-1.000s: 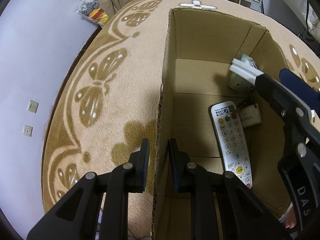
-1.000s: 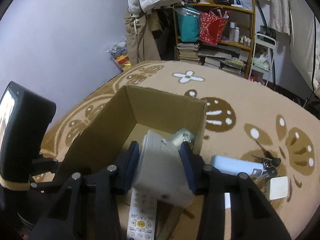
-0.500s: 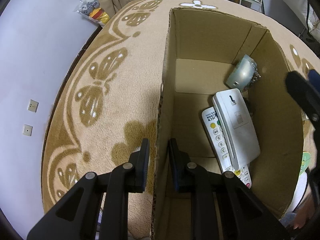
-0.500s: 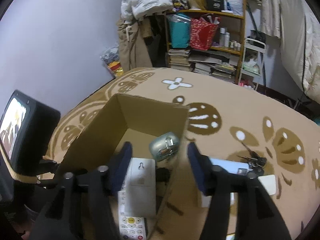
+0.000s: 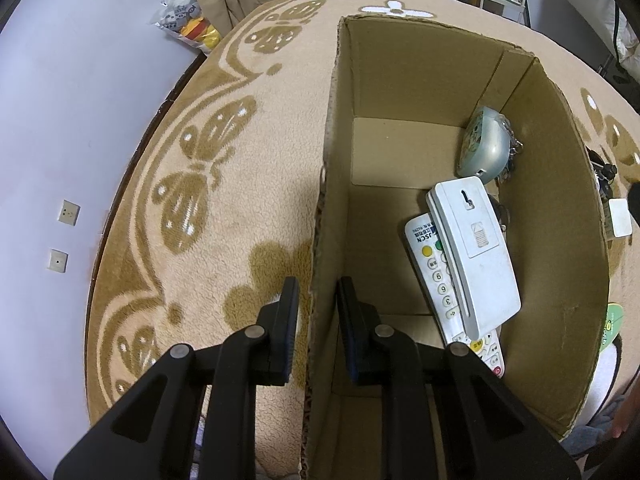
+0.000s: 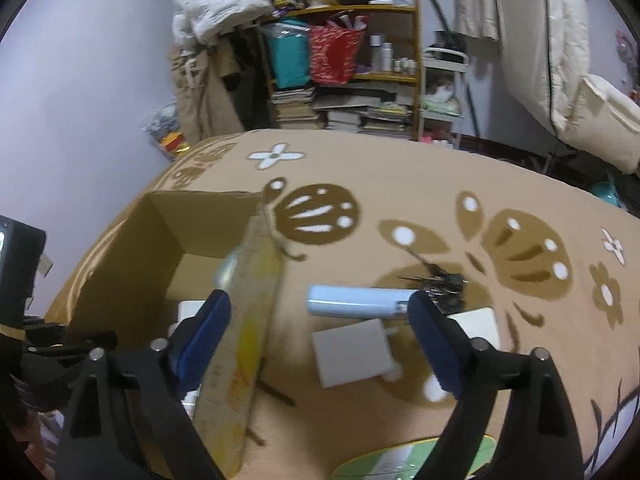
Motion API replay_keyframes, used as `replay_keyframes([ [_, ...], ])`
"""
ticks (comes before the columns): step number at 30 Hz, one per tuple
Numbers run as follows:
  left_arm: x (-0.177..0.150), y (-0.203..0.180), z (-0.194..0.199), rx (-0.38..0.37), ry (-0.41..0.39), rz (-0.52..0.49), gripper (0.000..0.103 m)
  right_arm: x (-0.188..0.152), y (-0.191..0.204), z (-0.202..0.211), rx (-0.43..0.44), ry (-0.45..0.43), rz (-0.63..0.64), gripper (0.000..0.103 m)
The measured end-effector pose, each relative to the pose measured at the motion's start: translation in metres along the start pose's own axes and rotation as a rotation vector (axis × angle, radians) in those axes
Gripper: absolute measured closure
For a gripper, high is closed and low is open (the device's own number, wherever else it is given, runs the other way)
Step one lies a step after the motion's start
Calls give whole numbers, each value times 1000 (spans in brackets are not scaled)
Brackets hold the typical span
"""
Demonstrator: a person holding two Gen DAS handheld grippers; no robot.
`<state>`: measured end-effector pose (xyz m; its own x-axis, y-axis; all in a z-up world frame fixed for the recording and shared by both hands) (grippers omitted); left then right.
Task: Organize rigid objects
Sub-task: 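Move the right tool back and grasp the green Pochacco card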
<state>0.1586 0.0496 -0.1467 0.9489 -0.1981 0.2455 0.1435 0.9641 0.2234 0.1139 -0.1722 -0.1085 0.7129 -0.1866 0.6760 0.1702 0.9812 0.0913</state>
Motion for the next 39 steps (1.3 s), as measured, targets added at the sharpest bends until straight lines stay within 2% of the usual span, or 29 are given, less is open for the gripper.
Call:
replay_keyframes([
  [8, 0, 0, 1, 3, -5, 1, 83, -24, -31, 3, -45, 36, -84, 7],
  [21, 0, 1, 2, -1, -4, 5, 83, -87, -79, -12, -114, 202, -233, 7],
  [25, 0, 1, 2, -3, -3, 6, 83, -94, -82, -10, -134, 224, -251, 7],
  [29, 0, 0, 2, 1, -4, 3, 83, -100, -84, -6, -199, 247, -268, 7],
  [35, -2, 1, 2, 5, -4, 1, 83, -112, -89, -12, -250, 310, -318, 7],
  [39, -2, 1, 2, 5, -3, 1, 83, -117, -89, -16, -249, 338, -321, 7],
])
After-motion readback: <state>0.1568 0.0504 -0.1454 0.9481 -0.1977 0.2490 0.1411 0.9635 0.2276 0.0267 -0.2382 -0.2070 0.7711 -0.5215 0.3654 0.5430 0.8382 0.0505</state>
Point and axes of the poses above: each gripper's, at about its wrist camera, not at the fingertips, and z roughly against the way its jaws point, y to its left, x to its top, the point moved 3 cm from there along -z, roughly the way its jaws point, and after that the axes turned 1 degree about y, right-handed, at the moved point
